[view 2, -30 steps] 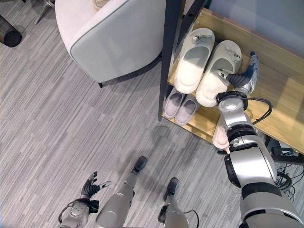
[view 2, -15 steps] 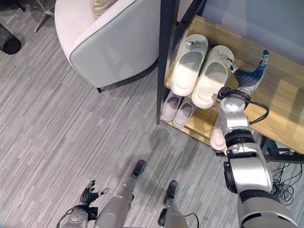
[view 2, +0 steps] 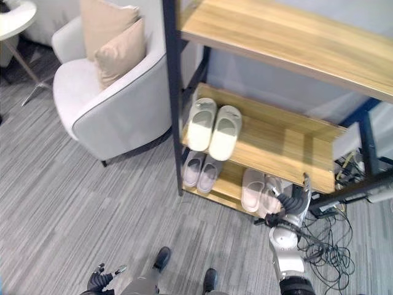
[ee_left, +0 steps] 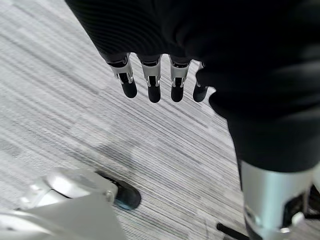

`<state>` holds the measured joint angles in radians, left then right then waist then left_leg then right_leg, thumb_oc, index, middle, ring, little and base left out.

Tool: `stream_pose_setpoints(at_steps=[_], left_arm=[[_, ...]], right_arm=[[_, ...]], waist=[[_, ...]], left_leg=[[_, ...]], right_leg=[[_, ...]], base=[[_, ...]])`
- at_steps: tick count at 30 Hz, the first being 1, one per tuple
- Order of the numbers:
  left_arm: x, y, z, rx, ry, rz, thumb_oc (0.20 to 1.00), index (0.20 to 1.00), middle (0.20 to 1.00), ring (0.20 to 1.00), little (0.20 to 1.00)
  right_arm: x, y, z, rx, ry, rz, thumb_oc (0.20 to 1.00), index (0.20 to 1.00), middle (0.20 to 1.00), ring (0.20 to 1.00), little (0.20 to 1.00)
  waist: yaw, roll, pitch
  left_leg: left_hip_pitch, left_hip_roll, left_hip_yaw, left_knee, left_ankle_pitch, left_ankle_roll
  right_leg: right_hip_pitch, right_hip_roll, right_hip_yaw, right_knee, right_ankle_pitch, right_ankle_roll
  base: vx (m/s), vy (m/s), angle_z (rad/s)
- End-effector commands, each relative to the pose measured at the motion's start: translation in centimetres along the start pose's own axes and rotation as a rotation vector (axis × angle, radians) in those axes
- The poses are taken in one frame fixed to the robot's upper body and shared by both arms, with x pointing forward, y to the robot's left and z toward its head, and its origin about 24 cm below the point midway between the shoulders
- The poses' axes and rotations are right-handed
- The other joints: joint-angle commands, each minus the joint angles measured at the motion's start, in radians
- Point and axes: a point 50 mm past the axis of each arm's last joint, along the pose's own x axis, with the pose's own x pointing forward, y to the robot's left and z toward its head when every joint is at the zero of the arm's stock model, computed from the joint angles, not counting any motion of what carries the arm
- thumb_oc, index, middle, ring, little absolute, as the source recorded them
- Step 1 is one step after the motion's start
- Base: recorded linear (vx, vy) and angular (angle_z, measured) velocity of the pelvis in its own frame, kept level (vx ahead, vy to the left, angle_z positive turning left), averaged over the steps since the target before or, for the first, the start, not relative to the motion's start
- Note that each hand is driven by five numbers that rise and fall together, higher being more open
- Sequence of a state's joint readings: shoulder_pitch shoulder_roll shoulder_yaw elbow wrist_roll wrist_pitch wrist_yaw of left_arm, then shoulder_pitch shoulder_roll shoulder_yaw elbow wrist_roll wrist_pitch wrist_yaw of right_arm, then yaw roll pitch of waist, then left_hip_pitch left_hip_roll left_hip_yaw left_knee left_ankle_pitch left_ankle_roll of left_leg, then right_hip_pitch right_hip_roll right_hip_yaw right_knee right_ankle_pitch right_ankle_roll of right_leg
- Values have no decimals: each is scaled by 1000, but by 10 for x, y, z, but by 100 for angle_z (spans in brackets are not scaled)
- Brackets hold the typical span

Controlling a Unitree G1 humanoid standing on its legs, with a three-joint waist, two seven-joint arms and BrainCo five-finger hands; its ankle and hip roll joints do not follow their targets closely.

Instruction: Arrange the slippers neatly on the shoe rack.

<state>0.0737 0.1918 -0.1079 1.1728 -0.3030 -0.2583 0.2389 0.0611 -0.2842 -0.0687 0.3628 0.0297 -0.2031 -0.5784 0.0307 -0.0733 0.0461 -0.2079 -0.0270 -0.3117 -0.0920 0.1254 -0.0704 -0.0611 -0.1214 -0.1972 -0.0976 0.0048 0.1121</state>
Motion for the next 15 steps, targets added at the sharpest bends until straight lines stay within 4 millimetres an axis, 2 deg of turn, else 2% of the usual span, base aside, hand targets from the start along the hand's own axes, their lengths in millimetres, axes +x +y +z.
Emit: stream_pose_setpoints(at_steps=[1,2,3,5,6,8,9,11,12,13,14,15], left_arm=[[0,-13,-4,54,45,-30,1000,1000,1000,1000,1000],[-1,-12,-8,68,60,-29,1000,1000,1000,1000,1000],[-1,-12,-8,68,60,-28,1000,1000,1000,1000,1000],[-1,-10,-11,58,75,-22,1000,1000,1000,1000,1000],[-2,-9,-14,52,88,-17,1000,1000,1000,1000,1000],[-2,-11,-14,53,92,-33,1000,1000,1000,1000,1000],[-3,-13,-16,68,107,-50,1000,1000,1000,1000,1000],[-3,-14,-19,79,132,-67,1000,1000,1000,1000,1000],[-3,-12,-21,98,150,-81,1000,1000,1000,1000,1000],[-3,-11,-22,118,152,-86,1000,1000,1000,1000,1000],[-3,-11,-22,118,152,-86,1000,1000,1000,1000,1000],[-5,-10,-27,182,173,-100,1000,1000,1000,1000,1000]], right_arm=[[20,2,37,95,-142,39,1000,1000,1000,1000,1000],[7,5,14,63,-52,95,1000,1000,1000,1000,1000],[7,5,14,63,-52,95,1000,1000,1000,1000,1000],[-2,4,-7,9,27,129,1000,1000,1000,1000,1000],[-14,6,-29,-38,120,160,1000,1000,1000,1000,1000],[-27,8,-61,-55,280,184,1000,1000,1000,1000,1000],[-43,9,-89,-10,455,180,1000,1000,1000,1000,1000],[-67,8,-120,0,655,190,1000,1000,1000,1000,1000],[-102,1,-151,21,892,193,1000,1000,1000,1000,1000],[-111,-2,-158,12,941,195,1000,1000,1000,1000,1000],[-111,-2,-158,12,941,195,1000,1000,1000,1000,1000],[-125,-6,-166,-31,1012,226,1000,1000,1000,1000,1000]], waist=[[26,6,17],[9,13,4],[9,13,4],[1,18,-3],[-5,22,-9],[-8,26,-11],[-10,31,-13],[-8,39,-18],[-4,46,-28],[-3,48,-28],[-3,49,-28],[-4,52,-32]], left_leg=[[80,-25,76,5,-117,18],[100,-23,92,5,-122,17],[100,-23,93,5,-122,17],[116,-23,101,5,-124,16],[127,-21,108,5,-126,17],[131,-21,115,5,-125,17],[134,-21,121,5,-124,18],[143,-20,127,5,-126,20],[152,-19,129,5,-127,21],[156,-19,129,5,-126,20],[156,-19,129,5,-126,20],[161,-18,129,5,-124,20]], right_leg=[[15,3,-52,10,-9,40],[29,6,-41,10,-9,37],[30,6,-41,10,-9,37],[42,8,-35,10,-12,35],[50,9,-32,10,-14,32],[55,11,-25,10,-13,29],[57,13,-17,10,-12,28],[63,15,-9,10,-13,25],[71,17,-2,10,-15,22],[75,18,-3,10,-15,22],[75,18,-3,10,-15,22],[81,19,1,10,-15,21]], base=[[-66,-61,-18],[-51,-46,-19],[-44,-36,-28],[-31,-37,-17],[-62,-61,-2],[-88,-57,-1],[-100,-54,-7],[-63,-59,-20],[-33,-67,-21],[-30,-60,-11],[-21,-34,-5],[-21,-30,0]])
